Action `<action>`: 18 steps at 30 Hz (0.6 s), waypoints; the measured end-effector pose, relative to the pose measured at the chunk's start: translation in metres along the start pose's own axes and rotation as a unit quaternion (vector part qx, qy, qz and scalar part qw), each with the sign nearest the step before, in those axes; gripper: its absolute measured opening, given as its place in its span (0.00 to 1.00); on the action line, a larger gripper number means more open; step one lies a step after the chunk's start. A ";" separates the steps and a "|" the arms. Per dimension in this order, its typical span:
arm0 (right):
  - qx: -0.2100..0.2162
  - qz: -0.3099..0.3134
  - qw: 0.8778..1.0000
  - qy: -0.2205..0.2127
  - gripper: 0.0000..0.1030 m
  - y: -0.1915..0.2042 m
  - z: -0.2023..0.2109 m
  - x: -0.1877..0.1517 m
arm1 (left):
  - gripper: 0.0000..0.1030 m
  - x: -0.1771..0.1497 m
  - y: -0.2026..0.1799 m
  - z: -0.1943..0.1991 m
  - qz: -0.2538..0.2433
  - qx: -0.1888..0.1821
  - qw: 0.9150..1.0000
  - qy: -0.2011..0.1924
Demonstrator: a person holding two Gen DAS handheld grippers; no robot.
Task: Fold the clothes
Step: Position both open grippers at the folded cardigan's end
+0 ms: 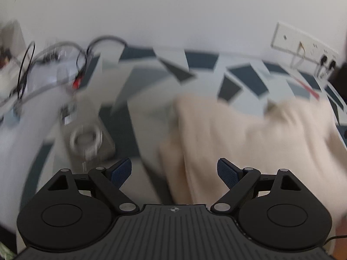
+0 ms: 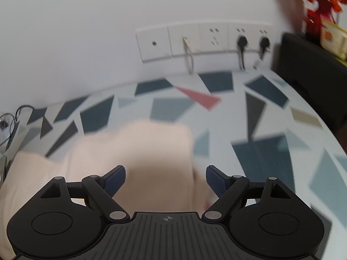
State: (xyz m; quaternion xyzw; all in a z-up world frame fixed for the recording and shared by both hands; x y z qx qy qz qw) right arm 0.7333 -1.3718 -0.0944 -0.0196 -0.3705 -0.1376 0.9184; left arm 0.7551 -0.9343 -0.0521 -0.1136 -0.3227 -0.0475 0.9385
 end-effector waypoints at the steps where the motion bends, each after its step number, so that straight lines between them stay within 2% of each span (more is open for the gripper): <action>1: 0.000 0.002 1.000 0.004 0.77 -0.002 0.004 -0.008 | 0.85 -0.010 -0.002 0.001 0.000 -0.005 1.000 0.007; 2: 0.003 0.007 1.000 0.008 0.77 -0.001 0.007 -0.016 | 0.77 -0.019 -0.004 0.001 0.000 -0.010 1.000 0.015; 3: 0.006 0.012 1.000 0.012 0.77 -0.001 0.009 -0.022 | 0.53 -0.025 -0.007 -0.001 0.000 -0.016 1.000 0.022; 4: 0.007 0.017 1.000 0.017 0.77 0.001 0.009 -0.026 | 0.36 -0.031 -0.009 -0.002 0.001 -0.022 0.999 0.028; 6: 0.010 0.021 1.000 0.020 0.77 0.007 0.006 -0.027 | 0.24 -0.036 -0.015 0.000 0.003 -0.026 0.999 0.025; 8: 0.024 0.023 0.999 0.006 0.77 0.016 0.006 -0.017 | 0.20 -0.037 -0.022 0.004 -0.004 -0.018 1.000 0.021; 11: 0.051 0.053 0.997 -0.016 0.77 0.040 -0.001 0.003 | 0.20 -0.042 -0.025 0.008 -0.010 -0.004 1.000 0.016; 14: 0.062 0.086 0.994 -0.009 0.77 0.065 -0.029 0.019 | 0.20 -0.046 -0.027 0.008 -0.023 0.006 1.000 0.015; 18: 0.005 0.117 0.992 0.043 0.76 0.079 -0.090 0.031 | 0.22 -0.054 -0.031 0.007 -0.039 0.021 0.999 0.019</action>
Point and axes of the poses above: each gripper's, at about its wrist camera, not at the fingertips, and z roughly against the way its jaws point, y to its left, x to its top, the point moved 4 cm from there along -z, roughly the way its jaws point, and after that the axes turned 9 degrees about -x, right-handed, at the moved point
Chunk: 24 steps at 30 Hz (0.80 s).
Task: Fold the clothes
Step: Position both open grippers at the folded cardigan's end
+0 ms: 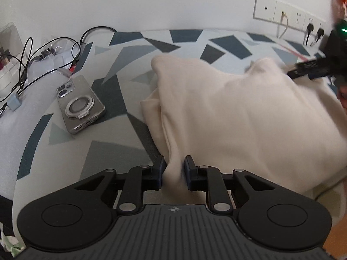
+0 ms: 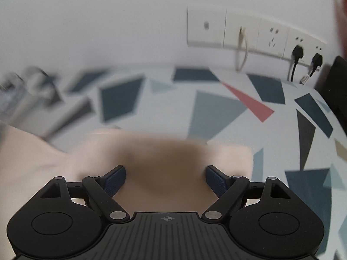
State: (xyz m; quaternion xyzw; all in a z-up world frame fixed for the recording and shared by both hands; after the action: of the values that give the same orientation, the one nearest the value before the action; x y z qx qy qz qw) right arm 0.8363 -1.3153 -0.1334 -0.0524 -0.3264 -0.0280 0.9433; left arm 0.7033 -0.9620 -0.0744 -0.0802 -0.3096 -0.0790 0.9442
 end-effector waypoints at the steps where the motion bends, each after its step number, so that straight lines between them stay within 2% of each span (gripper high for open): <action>1: -0.014 0.005 1.000 0.013 0.78 0.001 -0.013 0.003 | 0.23 -0.001 0.002 -0.001 0.010 -0.001 1.000 0.001; 2: -0.019 0.003 1.000 0.014 0.87 0.001 -0.020 0.005 | 0.29 -0.001 0.003 0.000 0.018 0.000 1.000 0.001; 3: -0.025 0.001 1.000 0.015 0.92 0.000 -0.026 0.006 | 0.48 0.000 0.006 0.000 0.026 0.002 1.000 0.001; 4: -0.029 -0.001 0.999 0.016 0.92 -0.001 -0.030 0.007 | 0.72 0.003 0.010 0.002 0.035 0.007 0.999 0.002; 6: -0.023 -0.008 1.000 0.018 0.89 -0.001 -0.025 0.008 | 0.80 0.009 0.018 0.005 0.052 0.011 0.999 0.002; 8: -0.004 -0.025 1.000 0.009 0.92 -0.007 -0.013 0.006 | 0.84 0.018 0.025 0.008 0.077 -0.019 0.997 -0.006; 9: 0.010 -0.036 0.999 0.001 0.97 -0.012 -0.004 0.003 | 0.91 0.023 0.027 0.009 0.085 -0.035 0.996 -0.007; 10: 0.024 -0.047 0.999 -0.006 0.99 -0.017 0.004 0.001 | 0.93 0.028 0.029 0.008 0.090 -0.045 0.995 -0.005; 13: 0.064 -0.070 0.995 -0.003 0.99 -0.034 0.032 -0.012 | 0.96 0.043 0.031 -0.001 0.097 -0.055 0.994 -0.003; 15: 0.070 -0.084 0.994 -0.008 0.99 -0.046 0.048 -0.024 | 0.97 0.051 0.030 -0.013 0.101 -0.068 0.992 0.009; 18: 0.059 -0.103 0.993 -0.013 0.99 -0.067 0.061 -0.039 | 0.97 0.058 0.023 -0.036 0.092 -0.086 0.991 0.035; 21: 0.047 -0.116 0.992 -0.014 0.99 -0.081 0.064 -0.054 | 1.00 0.056 0.023 -0.058 0.095 -0.077 0.990 0.063; 24: 0.039 -0.121 0.992 -0.001 0.99 -0.086 0.061 -0.065 | 1.00 0.057 0.023 -0.061 0.095 -0.079 0.991 0.053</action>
State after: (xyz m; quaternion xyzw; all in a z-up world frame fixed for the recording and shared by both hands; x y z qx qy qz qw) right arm 0.7402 -1.3924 -0.1193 0.0243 -0.3322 -0.1291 0.9340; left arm 0.7879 -0.9578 -0.0916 -0.1789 -0.2425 -0.0176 0.9533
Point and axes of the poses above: each gripper's, at about its wrist camera, not at the fingertips, and z roughly against the way its jaws point, y to its left, x to its top, the point moved 4 cm from there along -z, roughly the way its jaws point, and after that the axes turned 9 degrees about -x, right-handed, at the moved point
